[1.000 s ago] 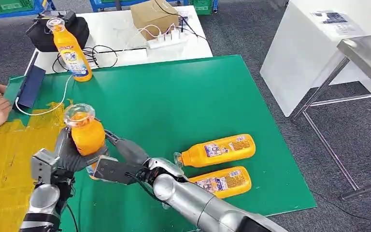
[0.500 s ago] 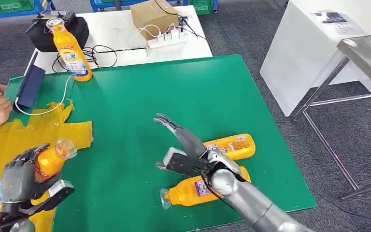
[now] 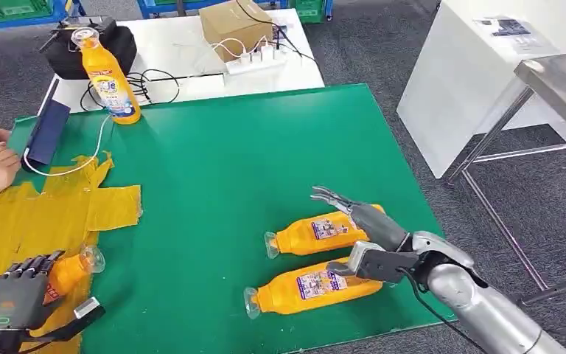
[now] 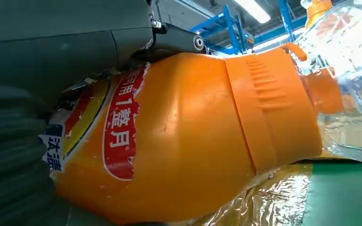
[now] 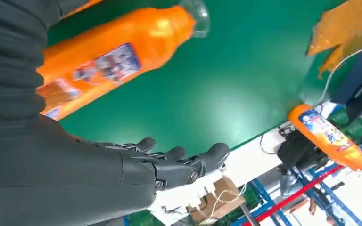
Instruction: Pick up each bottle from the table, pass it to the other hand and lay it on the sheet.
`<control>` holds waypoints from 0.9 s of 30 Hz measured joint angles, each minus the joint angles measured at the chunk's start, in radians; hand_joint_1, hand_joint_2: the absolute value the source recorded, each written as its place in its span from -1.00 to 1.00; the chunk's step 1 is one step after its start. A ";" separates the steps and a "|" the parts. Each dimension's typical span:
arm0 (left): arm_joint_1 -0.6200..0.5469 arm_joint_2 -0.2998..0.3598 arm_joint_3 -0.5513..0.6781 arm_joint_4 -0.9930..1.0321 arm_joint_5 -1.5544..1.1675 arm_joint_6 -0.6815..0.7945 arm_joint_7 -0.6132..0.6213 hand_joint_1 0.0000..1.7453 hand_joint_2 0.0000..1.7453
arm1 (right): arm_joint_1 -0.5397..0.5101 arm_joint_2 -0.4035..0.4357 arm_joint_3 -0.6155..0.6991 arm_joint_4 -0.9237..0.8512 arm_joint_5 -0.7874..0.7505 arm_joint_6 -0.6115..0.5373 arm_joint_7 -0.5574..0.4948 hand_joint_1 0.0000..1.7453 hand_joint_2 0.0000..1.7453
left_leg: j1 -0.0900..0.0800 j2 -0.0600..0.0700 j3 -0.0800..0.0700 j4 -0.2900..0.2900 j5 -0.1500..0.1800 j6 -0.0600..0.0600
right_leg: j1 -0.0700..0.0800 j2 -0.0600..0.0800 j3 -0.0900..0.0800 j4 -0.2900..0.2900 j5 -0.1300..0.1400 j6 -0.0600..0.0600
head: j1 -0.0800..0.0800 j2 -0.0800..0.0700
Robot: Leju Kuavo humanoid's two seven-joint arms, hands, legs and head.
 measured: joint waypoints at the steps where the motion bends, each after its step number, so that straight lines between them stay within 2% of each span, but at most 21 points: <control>1: -0.006 0.003 -0.001 0.010 -0.001 0.000 0.000 1.00 1.00 | 0.003 -0.012 -0.004 -0.011 -0.002 0.001 0.000 -1.00 1.00 | 0.000 0.000 0.001 0.000 0.000 0.000 | 0.000 0.000 0.001 0.000 0.000 0.000 | 0.000 0.000; 13: -0.029 0.011 -0.012 0.050 -0.004 0.000 0.000 1.00 1.00 | 0.019 -0.062 -0.013 -0.060 -0.003 0.002 0.002 -1.00 1.00 | 0.000 0.000 0.008 0.000 0.002 -0.001 | 0.000 0.000 0.007 0.001 0.001 -0.001 | 0.000 0.000; 14: -0.030 0.011 -0.013 0.050 -0.004 0.000 0.000 0.32 1.00 | 0.020 -0.063 -0.013 -0.061 -0.003 0.002 0.002 -1.00 1.00 | 0.000 0.000 0.008 0.000 0.002 -0.001 | 0.000 0.000 0.008 0.001 0.001 -0.001 | 0.000 0.000; 15: -0.030 0.011 -0.013 0.051 -0.004 0.000 0.000 -1.00 1.00 | 0.020 -0.063 -0.013 -0.062 -0.003 0.002 0.002 -1.00 1.00 | 0.000 0.000 0.008 0.000 0.002 -0.001 | 0.000 0.000 0.008 0.001 0.001 -0.001 | 0.000 0.000; 19: -0.034 0.019 -0.028 0.065 -0.005 -0.003 -0.023 -1.00 1.00 | 0.011 -0.106 -0.006 -0.072 -0.076 0.080 0.043 -1.00 1.00 | 0.000 -0.002 0.008 0.000 0.002 -0.001 | -0.001 0.000 0.008 0.001 0.001 -0.001 | -0.001 0.000; 23: -0.051 0.042 -0.074 0.099 0.094 -0.008 -0.102 -1.00 1.00 | -0.042 -0.251 0.021 -0.119 -0.287 0.198 0.133 -1.00 1.00 | -0.002 -0.004 0.007 0.000 0.003 0.001 | -0.003 -0.004 0.009 0.001 0.001 -0.001 | 0.000 0.000; 27: -0.055 0.071 -0.122 0.106 0.231 -0.040 -0.171 -1.00 1.00 | -0.100 -0.362 0.075 -0.171 -0.323 0.219 0.183 -1.00 1.00 | -0.002 -0.003 0.008 0.000 0.003 0.001 | -0.003 -0.003 0.010 0.001 0.001 -0.001 | 0.000 0.000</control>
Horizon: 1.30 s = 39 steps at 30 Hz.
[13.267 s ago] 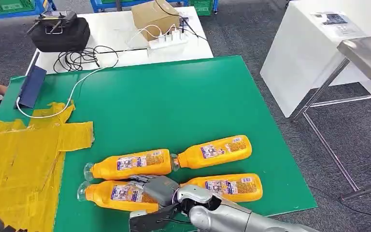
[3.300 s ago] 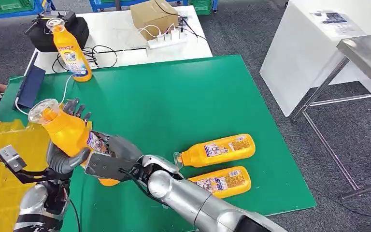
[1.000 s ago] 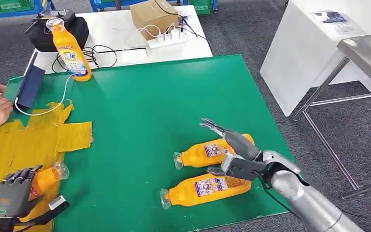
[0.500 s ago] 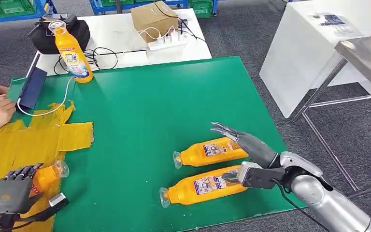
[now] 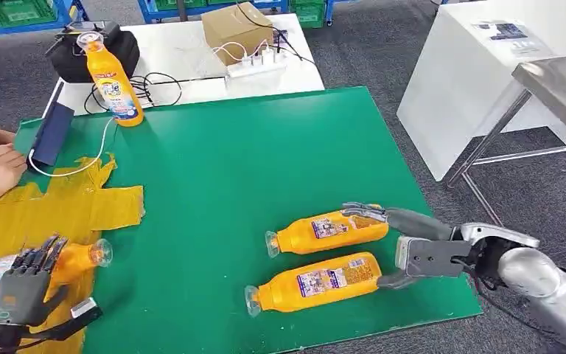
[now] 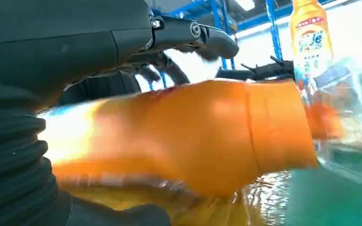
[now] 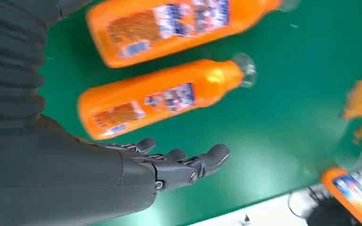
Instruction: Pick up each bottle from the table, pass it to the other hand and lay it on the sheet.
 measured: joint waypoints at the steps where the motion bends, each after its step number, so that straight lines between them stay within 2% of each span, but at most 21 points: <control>1: 0.000 0.002 -0.007 0.000 0.030 -0.013 -0.014 -1.00 1.00 | -0.010 -0.010 0.014 -0.003 0.023 -0.007 0.003 -1.00 1.00 | 0.000 0.000 0.000 0.000 0.000 0.000 | 0.000 0.000 0.000 0.000 0.000 0.000 | 0.000 0.000; 4: 0.009 0.008 -0.045 -0.073 0.322 -0.201 -0.144 -1.00 1.00 | -0.033 -0.004 0.100 0.025 0.210 -0.036 0.018 -1.00 1.00 | 0.000 0.000 0.002 0.000 0.000 0.000 | 0.000 0.000 0.000 0.000 0.000 0.000 | 0.000 0.000; 7: 0.016 0.002 -0.084 -0.118 0.604 -0.280 -0.176 -1.00 1.00 | -0.040 0.014 0.194 0.074 0.264 -0.074 0.006 -1.00 1.00 | 0.000 -0.001 -0.002 0.000 0.002 0.002 | 0.000 -0.003 -0.001 0.000 0.000 0.000 | 0.001 0.000; 15: 0.030 0.001 -0.108 -0.179 0.563 -0.293 -0.182 -1.00 1.00 | -0.071 0.028 0.285 0.119 0.264 -0.083 -0.001 -1.00 1.00 | 0.000 -0.001 -0.004 0.001 0.001 0.002 | 0.000 -0.002 -0.004 0.000 -0.001 0.002 | 0.000 0.000; 30: 0.043 0.001 -0.138 -0.205 0.616 -0.311 -0.182 -1.00 1.00 | -0.097 0.026 0.340 0.138 0.247 -0.077 0.016 -1.00 1.00 | 0.000 -0.001 -0.005 0.001 0.001 0.002 | 0.000 -0.002 -0.006 0.000 -0.002 0.003 | 0.000 0.000; 35: 0.042 0.001 -0.159 -0.227 0.690 -0.340 -0.182 -1.00 1.00 | -0.097 0.034 0.368 0.161 0.328 -0.116 0.023 -1.00 1.00 | 0.000 -0.001 -0.005 0.001 0.000 0.001 | 0.000 -0.002 -0.006 0.000 -0.002 0.003 | 0.000 0.000; 37: 0.033 0.000 -0.176 -0.236 0.723 -0.366 -0.182 -1.00 1.00 | -0.091 0.079 0.385 0.222 0.457 -0.169 0.026 -1.00 1.00 | 0.001 0.000 -0.004 0.000 0.000 0.001 | 0.002 -0.001 -0.006 0.000 -0.002 0.003 | 0.000 0.000; 38: 0.021 -0.004 -0.189 -0.237 0.731 -0.377 -0.182 -1.00 1.00 | -0.081 0.127 0.397 0.286 0.549 -0.207 0.019 -0.78 1.00 | 0.001 0.000 -0.004 0.000 0.000 0.001 | 0.002 -0.001 -0.006 -0.001 -0.002 0.003 | 0.001 0.000; 39: 0.011 -0.009 -0.198 -0.237 0.733 -0.381 -0.182 -1.00 1.00 | -0.070 0.165 0.405 0.340 0.609 -0.239 0.007 1.00 1.00 | 0.002 0.000 -0.004 0.000 0.000 0.001 | 0.003 -0.001 -0.006 0.000 -0.002 0.002 | 0.000 0.000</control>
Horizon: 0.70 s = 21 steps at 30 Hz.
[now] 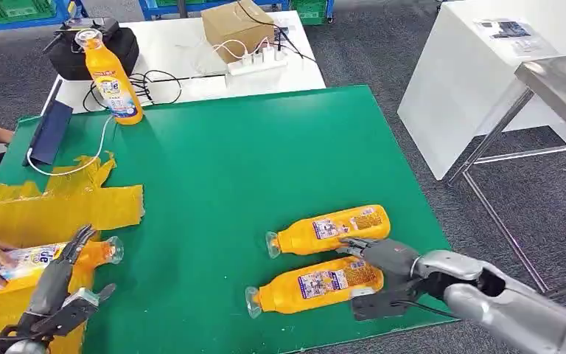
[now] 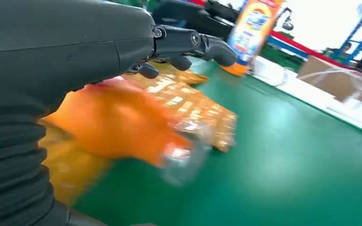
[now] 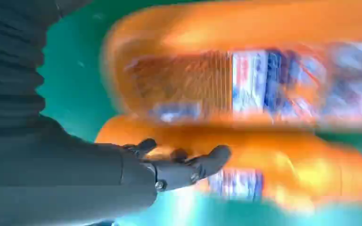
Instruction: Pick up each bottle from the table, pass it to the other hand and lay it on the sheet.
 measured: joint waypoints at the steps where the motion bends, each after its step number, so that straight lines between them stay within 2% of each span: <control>1: -0.012 -0.005 -0.012 0.000 0.002 -0.006 0.000 -1.00 1.00 | 0.013 0.054 0.010 0.066 0.058 -0.036 -0.011 1.00 1.00 | 0.000 0.000 0.000 0.000 0.000 0.000 | 0.000 0.000 0.000 0.000 0.000 0.000 | 0.000 0.000; 4: -0.051 -0.016 -0.042 0.008 0.017 -0.013 0.000 -1.00 1.00 | 0.012 0.212 0.021 0.280 0.177 -0.138 -0.035 1.00 1.00 | 0.005 0.007 0.010 0.000 -0.003 -0.005 | 0.004 0.007 0.004 -0.001 0.000 -0.001 | 0.000 0.000; 6: -0.075 -0.021 -0.063 0.017 0.027 -0.016 0.000 -1.00 1.00 | -0.004 0.307 0.020 0.388 0.215 -0.165 -0.037 1.00 1.00 | 0.013 0.022 0.028 -0.001 -0.015 -0.011 | 0.010 0.018 0.020 -0.005 -0.003 -0.010 | 0.001 0.000; 7: -0.085 -0.025 -0.071 0.021 0.035 -0.019 0.000 -1.00 1.00 | -0.010 0.353 0.021 0.443 0.228 -0.173 -0.038 1.00 1.00 | 0.016 0.029 0.040 -0.002 -0.022 -0.013 | 0.012 0.025 0.021 -0.006 -0.008 -0.014 | 0.001 0.000; 8: -0.095 -0.027 -0.078 0.023 0.042 -0.024 0.000 -1.00 1.00 | -0.018 0.382 0.021 0.484 0.231 -0.175 -0.042 1.00 1.00 | 0.018 0.036 0.053 -0.002 -0.033 -0.009 | 0.015 0.031 0.031 -0.007 -0.014 -0.014 | 0.001 0.000; 10: -0.114 -0.028 -0.088 0.028 0.057 -0.029 0.000 -1.00 1.00 | -0.031 0.430 0.021 0.548 0.236 -0.175 -0.050 1.00 1.00 | 0.022 0.042 0.071 -0.004 -0.044 -0.011 | 0.017 0.038 0.048 -0.008 -0.034 -0.017 | 0.001 0.000; 11: -0.122 -0.028 -0.091 0.029 0.061 -0.031 0.000 -1.00 1.00 | -0.037 0.451 0.021 0.571 0.237 -0.175 -0.052 1.00 1.00 | 0.023 0.041 0.071 -0.004 -0.052 -0.009 | 0.017 0.039 0.054 -0.009 -0.035 -0.017 | 0.001 0.000; 12: -0.134 -0.028 -0.095 0.030 0.070 -0.033 0.000 -1.00 1.00 | -0.049 0.471 0.021 0.601 0.240 -0.175 -0.055 1.00 1.00 | 0.024 0.041 0.077 -0.004 -0.068 -0.010 | 0.018 0.041 0.057 -0.009 -0.041 -0.018 | 0.001 0.000; 14: -0.165 -0.028 -0.100 0.025 0.075 -0.033 0.000 -1.00 1.00 | -0.068 0.492 0.021 0.630 0.243 -0.172 -0.064 1.00 1.00 | 0.023 0.041 0.073 -0.003 -0.086 -0.011 | 0.018 0.042 0.049 -0.010 -0.049 -0.019 | 0.001 0.000; 16: -0.192 -0.028 -0.102 0.019 0.082 -0.033 0.000 -1.00 1.00 | -0.081 0.508 0.020 0.655 0.243 -0.171 -0.069 1.00 1.00 | 0.024 0.041 0.069 -0.003 -0.073 -0.008 | 0.018 0.042 0.043 -0.010 -0.039 -0.014 | 0.001 0.000; 17: -0.199 -0.028 -0.104 0.019 0.082 -0.033 0.000 -1.00 1.00 | -0.084 0.516 0.020 0.666 0.243 -0.171 -0.071 1.00 1.00 | 0.024 0.041 0.070 -0.002 -0.043 -0.008 | 0.018 0.042 0.043 -0.010 -0.013 -0.007 | 0.000 0.000; 18: -0.200 -0.028 -0.104 0.019 0.083 -0.033 0.000 -1.00 1.00 | -0.087 0.521 0.020 0.674 0.243 -0.171 -0.071 1.00 1.00 | 0.025 0.042 0.073 -0.001 -0.041 -0.013 | 0.019 0.043 0.044 -0.008 -0.013 -0.014 | 0.001 0.000; 19: -0.202 -0.028 -0.108 0.019 0.084 -0.033 0.000 -1.00 1.00 | -0.091 0.529 0.020 0.682 0.243 -0.171 -0.071 1.00 1.00 | 0.025 0.043 0.076 -0.001 -0.044 -0.010 | 0.020 0.046 0.045 -0.009 -0.014 -0.017 | 0.000 0.000; 21: -0.214 -0.028 -0.112 0.018 0.084 -0.033 0.000 -1.00 1.00 | -0.098 0.535 0.020 0.693 0.244 -0.171 -0.071 1.00 1.00 | 0.026 0.045 0.075 -0.001 -0.047 -0.012 | 0.021 0.048 0.044 -0.009 -0.015 -0.017 | 0.001 0.000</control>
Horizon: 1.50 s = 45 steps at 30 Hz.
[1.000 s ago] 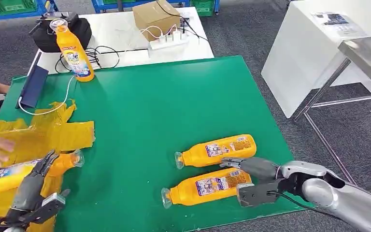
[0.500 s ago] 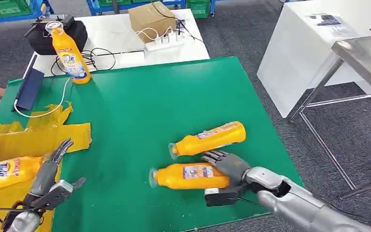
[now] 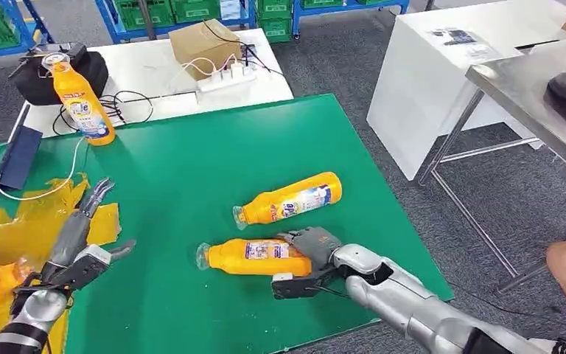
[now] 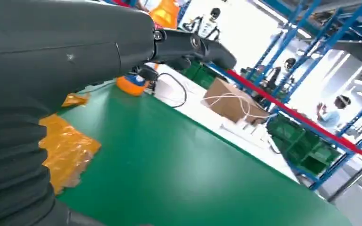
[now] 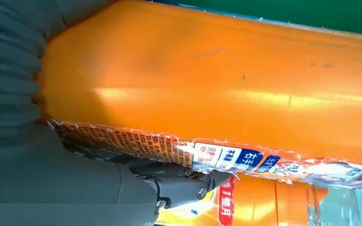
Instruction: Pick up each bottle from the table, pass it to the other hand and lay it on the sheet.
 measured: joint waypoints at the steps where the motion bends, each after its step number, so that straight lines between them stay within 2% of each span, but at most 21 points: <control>1: -0.004 0.000 -0.001 -0.001 0.000 0.000 0.000 -1.00 1.00 | -0.002 0.003 0.000 0.005 0.000 0.000 0.000 1.00 1.00 | 0.000 0.000 0.000 0.000 -0.001 -0.001 | 0.000 0.000 0.000 0.000 0.000 0.000 | 0.000 0.000; 5: -0.011 0.000 -0.005 -0.002 0.001 0.000 0.000 -1.00 1.00 | -0.007 0.011 0.000 0.020 0.000 0.000 0.000 1.00 1.00 | -0.001 0.001 0.001 0.000 -0.002 0.001 | 0.000 0.000 0.000 0.000 0.000 0.000 | 0.000 0.000; 6: -0.012 0.000 -0.006 -0.002 0.007 0.000 0.000 -1.00 -1.00 | -0.008 0.013 0.000 0.022 0.000 0.001 -0.004 1.00 1.00 | -0.001 0.001 0.001 0.000 -0.002 0.001 | 0.000 0.000 0.001 -0.001 0.000 0.000 | 0.000 0.000; 10: -0.013 0.001 -0.012 -0.016 0.059 -0.020 0.000 -1.00 -1.00 | -0.009 0.013 -0.009 0.032 -0.034 0.008 -0.041 1.00 1.00 | -0.002 0.001 0.001 0.000 -0.002 0.002 | -0.001 0.000 0.001 -0.001 0.000 0.001 | 0.000 0.000; 12: -0.008 0.001 -0.009 -0.031 0.123 -0.060 0.000 -1.00 -1.00 | -0.003 0.009 -0.033 0.029 -0.117 0.011 -0.089 1.00 1.00 | -0.002 0.000 -0.002 0.000 0.000 0.003 | -0.002 0.000 0.000 -0.001 0.000 0.001 | 0.000 0.000; 13: 0.003 0.002 0.003 -0.048 0.167 -0.092 0.000 -1.00 -1.00 | 0.013 0.008 -0.054 0.020 -0.178 0.011 -0.123 1.00 1.00 | -0.003 -0.003 -0.006 0.000 0.002 0.002 | -0.003 -0.001 0.009 0.000 0.003 0.003 | 0.000 0.000; 14: 0.018 0.001 0.014 -0.067 0.210 -0.129 0.000 -1.00 -1.00 | 0.027 0.010 -0.080 0.001 -0.231 0.003 -0.154 1.00 1.00 | -0.003 -0.004 -0.009 0.000 0.011 0.000 | -0.004 -0.002 0.006 0.000 0.009 0.005 | 0.000 0.000; 15: 0.040 -0.004 0.040 -0.091 0.263 -0.202 0.000 -1.00 1.00 | 0.049 0.014 -0.115 -0.034 -0.296 -0.016 -0.185 1.00 1.00 | -0.004 -0.006 -0.014 0.000 0.012 0.000 | -0.004 -0.003 0.001 0.001 0.015 0.005 | 0.000 0.000; 18: 0.117 -0.064 0.163 -0.157 0.370 -0.494 0.001 -1.00 1.00 | 0.165 0.046 -0.237 -0.186 -0.446 -0.040 -0.220 1.00 1.00 | -0.005 -0.013 -0.023 0.001 0.015 0.001 | -0.004 -0.008 -0.007 0.002 0.015 0.005 | -0.001 0.000; 19: 0.146 -0.111 0.229 -0.181 0.393 -0.599 0.016 -1.00 1.00 | 0.219 0.076 -0.293 -0.267 -0.487 -0.017 -0.220 1.00 1.00 | -0.005 -0.016 -0.030 0.001 0.015 0.000 | -0.004 -0.011 -0.014 0.003 0.015 0.005 | -0.001 0.000; 22: 0.187 -0.194 0.318 -0.235 0.442 -0.735 0.061 -1.00 1.00 | 0.274 0.134 -0.400 -0.401 -0.521 0.028 -0.221 1.00 1.00 | -0.007 -0.023 -0.045 0.001 0.017 0.000 | -0.004 -0.018 -0.027 0.004 0.014 0.005 | -0.002 0.000; 25: 0.214 -0.250 0.350 -0.277 0.460 -0.758 0.078 -1.00 1.00 | 0.297 0.165 -0.471 -0.464 -0.515 0.046 -0.233 1.00 1.00 | -0.008 -0.030 -0.047 0.001 0.017 0.001 | -0.005 -0.026 -0.026 0.004 0.011 0.006 | -0.001 0.000; 30: 0.246 -0.296 0.355 -0.334 0.472 -0.771 0.085 -1.00 1.00 | 0.329 0.212 -0.520 -0.504 -0.498 0.047 -0.265 1.00 1.00 | -0.012 -0.031 -0.050 0.001 0.017 0.001 | -0.008 -0.027 -0.029 0.004 0.011 0.006 | -0.001 0.000; 37: 0.262 -0.316 0.354 -0.365 0.548 -0.819 0.108 -1.00 1.00 | 0.334 0.255 -0.549 -0.522 -0.510 0.056 -0.271 1.00 1.00 | -0.012 -0.032 -0.051 0.001 0.017 0.001 | -0.008 -0.028 -0.029 0.004 0.011 0.006 | -0.001 0.000; 45: 0.262 -0.331 0.330 -0.373 0.575 -0.844 0.126 -1.00 1.00 | 0.299 0.307 -0.521 -0.463 -0.491 0.078 -0.256 1.00 1.00 | -0.012 -0.033 -0.051 0.001 0.017 0.002 | -0.008 -0.028 -0.029 0.004 0.011 0.006 | -0.001 0.000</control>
